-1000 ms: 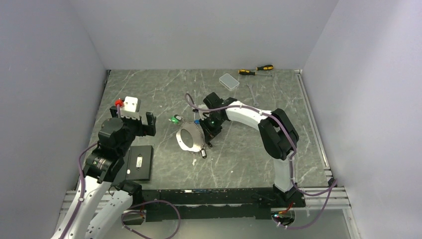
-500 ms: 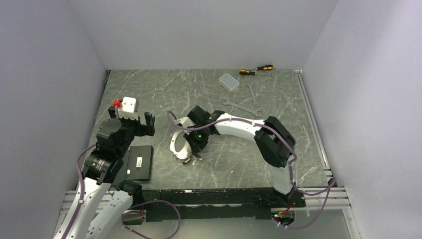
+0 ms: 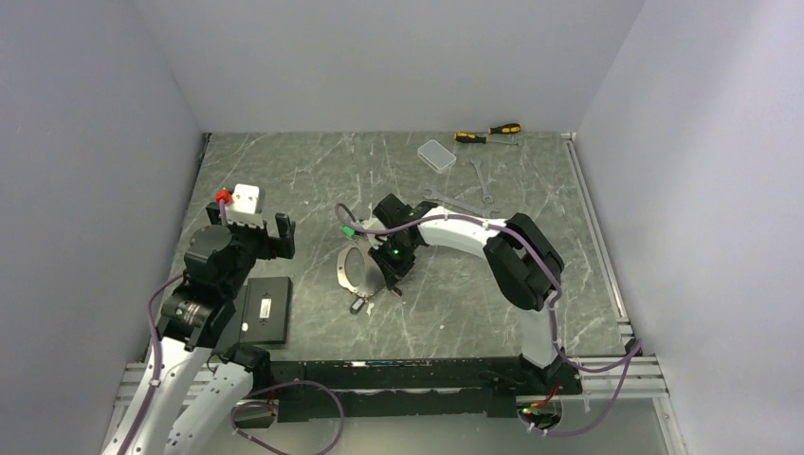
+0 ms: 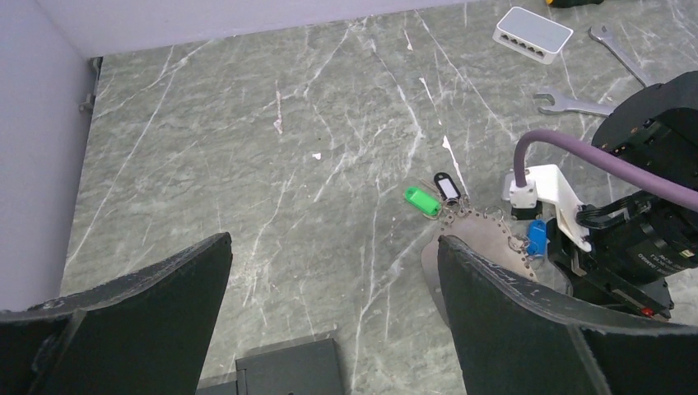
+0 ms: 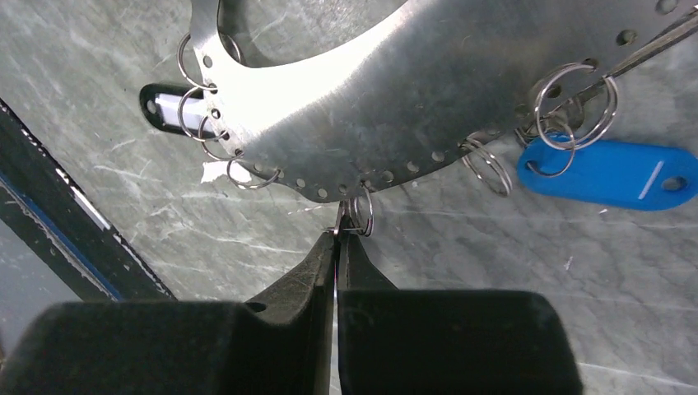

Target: Put the keys on the keyring

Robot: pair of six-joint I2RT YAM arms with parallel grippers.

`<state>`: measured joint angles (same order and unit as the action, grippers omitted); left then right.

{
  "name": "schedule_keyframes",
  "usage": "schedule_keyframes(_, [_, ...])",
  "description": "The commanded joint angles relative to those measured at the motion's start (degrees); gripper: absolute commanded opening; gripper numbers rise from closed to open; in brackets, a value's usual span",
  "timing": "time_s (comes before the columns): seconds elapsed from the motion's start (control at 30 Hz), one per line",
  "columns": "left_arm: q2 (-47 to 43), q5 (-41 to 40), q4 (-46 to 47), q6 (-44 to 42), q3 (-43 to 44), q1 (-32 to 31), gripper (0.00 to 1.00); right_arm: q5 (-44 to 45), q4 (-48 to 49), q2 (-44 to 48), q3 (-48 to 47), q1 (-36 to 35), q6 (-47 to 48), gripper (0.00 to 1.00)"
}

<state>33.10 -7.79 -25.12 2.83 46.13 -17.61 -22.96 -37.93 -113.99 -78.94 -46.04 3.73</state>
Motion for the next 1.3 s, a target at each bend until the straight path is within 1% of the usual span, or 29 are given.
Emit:
schedule_keyframes(0.0, [0.5, 0.73, 0.88, 0.79, 0.7, 0.38, 0.99, 4.52, -6.67, -1.02, 0.01, -0.98, 3.21, 0.06])
schedule_keyframes(0.07, [0.76, 0.71, 0.78, 0.84, 0.8, 0.38, 0.99, 5.12, -7.64, -0.82, -0.21, -0.98, 3.51, 0.1])
schedule_keyframes(0.13, [0.59, 0.68, 0.81, 0.86, 0.74, 0.38, 0.99, 5.65, -8.36, -0.22, 0.11, -0.98, 3.61, 0.18])
schedule_keyframes(0.2, [0.4, 0.64, 1.0, 0.86, 0.63, 0.38, 0.99, 7.09, -8.67, 0.92, 0.79, -0.98, 3.21, 0.3])
schedule_keyframes(0.23, [0.39, 0.59, 1.04, 0.86, 0.55, 0.42, 0.99, 8.11, -8.98, 1.72, 1.19, -0.98, 3.03, 0.33])
schedule_keyframes(0.33, [0.46, 0.76, 1.03, 0.85, 0.61, 0.47, 1.0, 11.39, -9.18, 4.37, 2.5, -0.98, 2.27, 0.46])
schedule_keyframes(0.37, [0.55, 0.8, 0.95, 0.86, 0.67, 0.47, 0.99, 12.29, -9.11, 5.25, 2.86, -0.98, 2.11, 0.49])
schedule_keyframes(0.5, [0.51, 0.69, 0.91, 0.92, 0.72, 0.55, 0.99, 16.26, -7.71, 9.31, 4.37, -0.89, 0.22, 0.54])
schedule_keyframes(0.57, [0.35, 0.61, 1.01, 0.95, 0.56, 0.55, 0.99, 18.73, -6.15, 11.61, 5.09, -0.89, -1.26, 0.55])
schedule_keyframes(0.63, [0.21, 0.52, 0.99, 0.95, 0.54, 0.55, 0.99, 18.54, -3.12, 14.47, 6.5, -1.02, -2.7, 0.56])
schedule_keyframes(0.77, [0.42, 0.8, 1.07, 1.04, 0.63, 0.64, 0.99, 13.05, 8.47, 21.57, 12.48, -3.76, -9.49, 0.53])
schedule_keyframes(0.83, [0.49, 0.84, 1.0, 1.11, 0.63, 0.73, 0.99, 9.38, 14.2, 22.98, 16.13, -4.82, -13.25, 0.52])
schedule_keyframes(0.93, [0.47, 0.91, 1.09, 1.12, 0.54, 0.84, 0.99, 5.12, 22.21, 23.02, 20.02, -5.41, -18.64, 0.52])
schedule_keyframes(1.1, [0.94, 0.94, 1.02, 1.12, 0.62, 0.82, 0.99, 3.89, 29.97, 21.25, 24.31, -5.73, -22.92, 0.52])
schedule_keyframes(1.17, [0.95, 0.94, 0.83, 1.12, 0.71, 0.82, 1.0, 4.17, 32.23, 20.31, 25.85, -5.73, -23.49, 0.52])
schedule_keyframes(1.27, [0.73, 0.68, 0.92, 1.12, 0.61, 0.82, 0.99, 7.65, 34.18, 19.54, 27.88, -5.45, -23.05, 0.52])
